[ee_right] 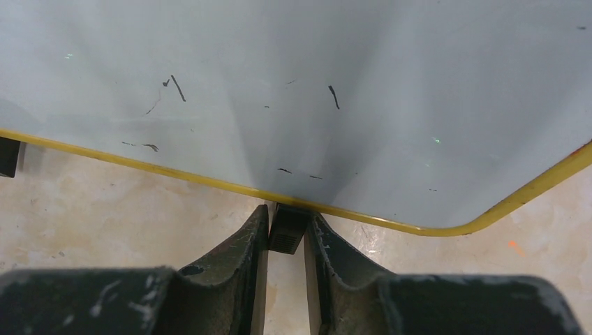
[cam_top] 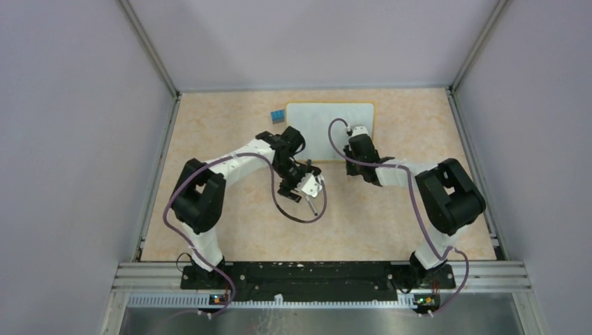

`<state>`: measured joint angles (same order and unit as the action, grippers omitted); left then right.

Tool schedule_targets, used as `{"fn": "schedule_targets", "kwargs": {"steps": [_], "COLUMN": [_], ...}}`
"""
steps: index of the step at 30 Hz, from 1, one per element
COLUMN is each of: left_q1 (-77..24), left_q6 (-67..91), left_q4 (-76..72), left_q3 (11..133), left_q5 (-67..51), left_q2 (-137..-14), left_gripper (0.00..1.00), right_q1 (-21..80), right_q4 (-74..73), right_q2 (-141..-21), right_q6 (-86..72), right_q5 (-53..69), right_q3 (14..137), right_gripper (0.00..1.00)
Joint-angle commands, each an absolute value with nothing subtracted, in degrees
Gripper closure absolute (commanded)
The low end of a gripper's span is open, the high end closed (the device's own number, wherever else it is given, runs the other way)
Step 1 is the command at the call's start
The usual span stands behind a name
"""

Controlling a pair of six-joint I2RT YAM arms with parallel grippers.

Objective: Write a sentence on the whiteboard
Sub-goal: Move the whiteboard to the center of the board, then pick up the whiteboard marker at the center of the board.

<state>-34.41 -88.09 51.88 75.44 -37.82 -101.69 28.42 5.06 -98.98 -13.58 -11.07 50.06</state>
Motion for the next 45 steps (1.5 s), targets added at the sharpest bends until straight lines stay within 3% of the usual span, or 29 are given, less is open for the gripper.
{"fn": "schedule_targets", "kwargs": {"steps": [1, 12, 20, 24, 29, 35, 45], "left_q1": [-37.2, -41.0, -43.8, -44.3, -44.4, -43.2, -25.8], "left_q6": [-95.8, -96.7, -93.0, -89.2, -83.0, -70.3, -49.2], "left_q4": [57.5, 60.9, 61.3, 60.1, 63.5, 64.2, 51.1], "left_q3": [82.4, 88.1, 84.3, 80.4, 78.8, 79.1, 81.6], "left_q5": [-35.5, -26.9, -23.0, -27.5, -38.0, -40.3, -53.0], "left_q2": [-108.1, -118.8, -118.1, -112.2, -101.9, -91.2, -78.6], "left_gripper": [0.24, 0.45, 0.82, 0.97, 1.0, 1.0, 1.0], "right_q1": [27.5, 26.5, 26.5, 26.5, 26.5, 27.0, 32.2], "right_q4": [6.2, 5.7, 5.1, 5.0, 6.2, 6.9, 5.1], "right_q2": [-99.7, -100.1, -100.3, -100.3, -99.4, -98.5, -95.0], "right_q6": [-12.2, -12.2, -11.0, -10.0, -8.2, -5.7, -5.5], "right_q5": [-9.6, -7.6, -7.5, -6.0, -3.8, 1.1, 3.7], "right_q3": [52.2, 52.4, 52.6, 52.3, 50.9, 49.8, 48.0], "right_gripper": [1.0, 1.0, 1.0, 1.0, 1.0, 1.0, 1.0]}}
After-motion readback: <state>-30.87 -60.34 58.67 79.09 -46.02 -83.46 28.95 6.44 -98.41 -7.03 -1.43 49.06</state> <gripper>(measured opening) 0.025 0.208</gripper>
